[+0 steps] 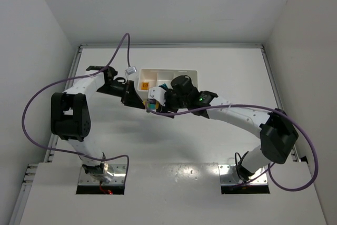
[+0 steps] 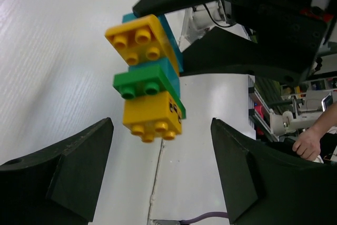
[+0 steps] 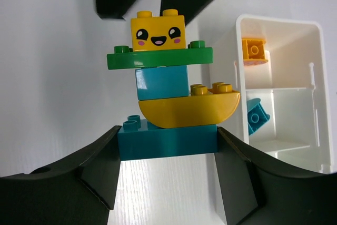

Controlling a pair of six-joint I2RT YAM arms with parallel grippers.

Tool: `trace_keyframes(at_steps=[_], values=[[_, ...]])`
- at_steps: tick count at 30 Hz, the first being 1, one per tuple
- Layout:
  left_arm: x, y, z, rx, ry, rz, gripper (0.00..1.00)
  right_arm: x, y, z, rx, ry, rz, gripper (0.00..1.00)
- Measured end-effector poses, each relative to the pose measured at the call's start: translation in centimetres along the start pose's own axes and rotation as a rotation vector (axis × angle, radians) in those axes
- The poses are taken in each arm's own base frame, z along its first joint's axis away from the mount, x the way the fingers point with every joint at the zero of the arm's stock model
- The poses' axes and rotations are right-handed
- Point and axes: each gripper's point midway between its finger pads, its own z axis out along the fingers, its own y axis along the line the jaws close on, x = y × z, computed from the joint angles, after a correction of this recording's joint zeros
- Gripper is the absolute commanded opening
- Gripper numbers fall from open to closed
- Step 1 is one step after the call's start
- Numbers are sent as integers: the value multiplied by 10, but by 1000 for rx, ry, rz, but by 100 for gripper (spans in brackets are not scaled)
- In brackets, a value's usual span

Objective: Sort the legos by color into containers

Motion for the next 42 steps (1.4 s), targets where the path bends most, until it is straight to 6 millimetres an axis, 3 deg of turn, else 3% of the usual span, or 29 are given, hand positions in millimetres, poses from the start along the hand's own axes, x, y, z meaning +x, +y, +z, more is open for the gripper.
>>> trace_keyframes(at_steps=[11,17,24,27,30,36,42], values=[[-17,21,8,-36,-36,-17,72,-18,15,9,-29,-30,-22,0],[-22,12,27,-18,-13,19,63,-19,11,18,-12,-30,-28,0],[-26,14,33,-39,-2,45,38,-19,4,19,18,-16,-27,0],[-27,15,34,-44,-3,44,16,-18,3,19,29,-7,-29,0],[-28,15,34,-44,-5,43,7,-18,2,19,35,-3,-31,0],[-28,8,30,-24,-29,44,4,-18,5,8,59,-38,-48,0],[-30,8,-2,-87,-114,49,4,22,-15,-24,172,52,-2,0]])
